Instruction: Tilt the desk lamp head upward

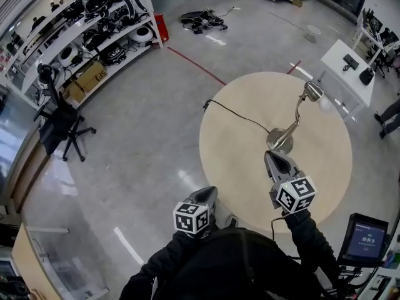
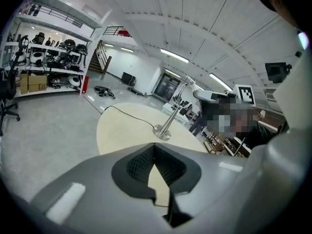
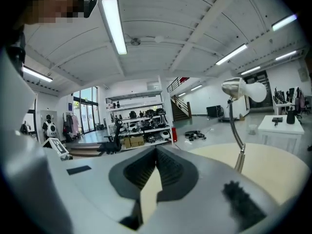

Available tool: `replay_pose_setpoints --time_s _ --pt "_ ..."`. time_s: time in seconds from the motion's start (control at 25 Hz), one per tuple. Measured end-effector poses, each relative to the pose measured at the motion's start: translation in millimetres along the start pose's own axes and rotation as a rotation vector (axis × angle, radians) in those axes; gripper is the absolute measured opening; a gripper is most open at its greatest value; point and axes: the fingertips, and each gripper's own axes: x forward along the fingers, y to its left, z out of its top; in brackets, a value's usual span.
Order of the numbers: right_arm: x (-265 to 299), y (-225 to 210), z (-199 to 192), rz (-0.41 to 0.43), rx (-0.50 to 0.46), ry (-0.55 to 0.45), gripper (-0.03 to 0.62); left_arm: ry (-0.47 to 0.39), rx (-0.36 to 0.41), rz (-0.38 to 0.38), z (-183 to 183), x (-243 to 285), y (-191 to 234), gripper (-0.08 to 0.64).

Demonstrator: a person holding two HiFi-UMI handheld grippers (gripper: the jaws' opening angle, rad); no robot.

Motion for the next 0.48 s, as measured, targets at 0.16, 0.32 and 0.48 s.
replay_pose_setpoints --time_s 0.16,0.32,0.48 --pt "-14.2 -0.2 -5.1 -0.004 0.018 -0.010 0.005 0.019 0.014 -0.007 -9.3 -0.6 -14.3 0.006" --pt "-17.2 0.4 -6.8 0.005 0.011 -0.025 0.005 0.014 0.010 0.011 -15.3 -1.7 -13.2 0.006" --pt "-15.9 4.8 -8.9 0.023 0.001 -0.023 0.005 0.003 0.005 0.031 -19.1 -7.4 -11.5 0.006"
